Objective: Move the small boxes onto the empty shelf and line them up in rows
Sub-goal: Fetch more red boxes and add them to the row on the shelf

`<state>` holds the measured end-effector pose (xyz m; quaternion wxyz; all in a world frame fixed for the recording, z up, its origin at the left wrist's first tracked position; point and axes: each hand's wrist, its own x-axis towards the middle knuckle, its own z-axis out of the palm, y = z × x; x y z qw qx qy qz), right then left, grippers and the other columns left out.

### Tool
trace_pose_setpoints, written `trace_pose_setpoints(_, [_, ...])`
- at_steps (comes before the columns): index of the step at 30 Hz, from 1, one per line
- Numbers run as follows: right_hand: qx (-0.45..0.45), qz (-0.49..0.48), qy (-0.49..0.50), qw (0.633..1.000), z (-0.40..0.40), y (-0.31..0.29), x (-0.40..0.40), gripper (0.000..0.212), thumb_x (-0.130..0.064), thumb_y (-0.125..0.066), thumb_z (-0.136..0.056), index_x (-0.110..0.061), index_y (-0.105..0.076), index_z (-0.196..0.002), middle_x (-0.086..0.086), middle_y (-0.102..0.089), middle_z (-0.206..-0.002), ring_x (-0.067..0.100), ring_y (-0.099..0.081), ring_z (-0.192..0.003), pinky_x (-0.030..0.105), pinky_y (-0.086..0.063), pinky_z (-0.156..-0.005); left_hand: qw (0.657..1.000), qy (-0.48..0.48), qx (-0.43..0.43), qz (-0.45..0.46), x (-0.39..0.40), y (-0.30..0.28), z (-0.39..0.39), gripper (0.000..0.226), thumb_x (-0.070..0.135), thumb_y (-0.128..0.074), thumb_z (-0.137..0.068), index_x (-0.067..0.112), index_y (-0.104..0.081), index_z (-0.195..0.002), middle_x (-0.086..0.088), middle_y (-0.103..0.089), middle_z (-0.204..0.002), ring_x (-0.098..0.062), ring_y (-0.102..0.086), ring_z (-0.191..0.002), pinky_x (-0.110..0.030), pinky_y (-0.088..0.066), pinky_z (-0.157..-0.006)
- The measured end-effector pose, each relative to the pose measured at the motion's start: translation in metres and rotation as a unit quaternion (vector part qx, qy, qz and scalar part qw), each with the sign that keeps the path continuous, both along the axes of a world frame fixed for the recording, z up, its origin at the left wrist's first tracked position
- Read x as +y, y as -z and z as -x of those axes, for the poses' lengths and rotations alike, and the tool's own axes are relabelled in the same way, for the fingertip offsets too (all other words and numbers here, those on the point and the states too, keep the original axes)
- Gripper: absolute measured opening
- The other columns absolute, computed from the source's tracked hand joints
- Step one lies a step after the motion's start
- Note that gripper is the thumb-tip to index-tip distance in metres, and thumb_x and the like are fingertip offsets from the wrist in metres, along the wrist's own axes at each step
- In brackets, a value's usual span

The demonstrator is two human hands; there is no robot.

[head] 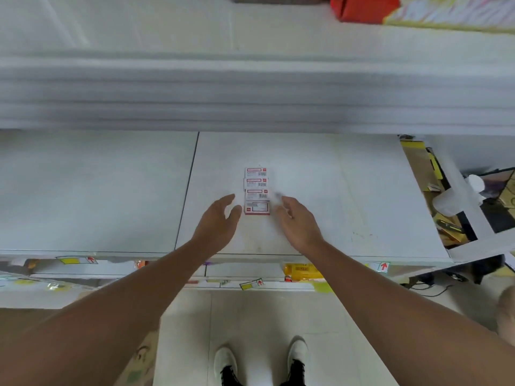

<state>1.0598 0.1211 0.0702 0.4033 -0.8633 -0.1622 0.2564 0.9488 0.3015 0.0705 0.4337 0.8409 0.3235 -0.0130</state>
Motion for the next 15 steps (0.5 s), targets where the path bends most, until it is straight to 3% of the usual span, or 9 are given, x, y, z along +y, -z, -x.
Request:
trace_pose_setpoints(4, [-0.107,0.134,-0.117,0.978,-0.005,-0.021,-0.025,0.061,-0.052,-0.051,-0.106,-0.025,-0.045,-0.160,0.005,-0.052,-0.158,0.026,-0.052,-0.141,0.042,-0.048,-0.112,0.980,0.096,0.082,-0.153,0.000,-0.030,0.028,0.055,0.053,-0.045,-0.109,0.032,-0.045,-0.160,0.006,-0.046,-0.165,-0.020,-0.048,-0.146,-0.046,-0.041,-0.121])
trace_pose_setpoints(8, [-0.187,0.238,-0.221,0.927,-0.004,-0.042,-0.038,0.064,-0.054,-0.050,-0.102,-0.023,-0.044,-0.158,0.004,-0.048,-0.156,0.029,-0.048,-0.139,0.047,-0.052,-0.104,0.929,0.162,0.157,-0.294,-0.013,-0.055,0.050,0.059,0.054,-0.039,-0.110,0.029,-0.040,-0.163,0.003,-0.043,-0.167,-0.023,-0.043,-0.150,-0.044,-0.039,-0.121])
trace_pose_setpoints(11, [-0.230,0.253,-0.263,0.902,0.005,-0.050,-0.041,0.062,-0.055,-0.051,-0.100,-0.023,-0.047,-0.153,0.004,-0.050,-0.152,0.029,-0.051,-0.133,0.046,-0.053,-0.099,0.903,0.168,0.195,-0.343,-0.025,-0.065,0.067,0.063,0.057,-0.036,-0.108,0.030,-0.038,-0.164,0.001,-0.038,-0.170,-0.024,-0.037,-0.154,-0.043,-0.032,-0.126])
trace_pose_setpoints(15, [-0.270,0.237,-0.297,0.885,0.027,-0.060,-0.045,0.062,-0.056,-0.052,-0.099,-0.024,-0.048,-0.152,0.003,-0.051,-0.151,0.028,-0.053,-0.130,0.045,-0.054,-0.095,0.905,0.135,0.214,-0.343,-0.045,-0.082,0.093,0.064,0.057,-0.038,-0.107,0.031,-0.036,-0.165,0.001,-0.036,-0.171,-0.025,-0.035,-0.155,-0.044,-0.029,-0.127])
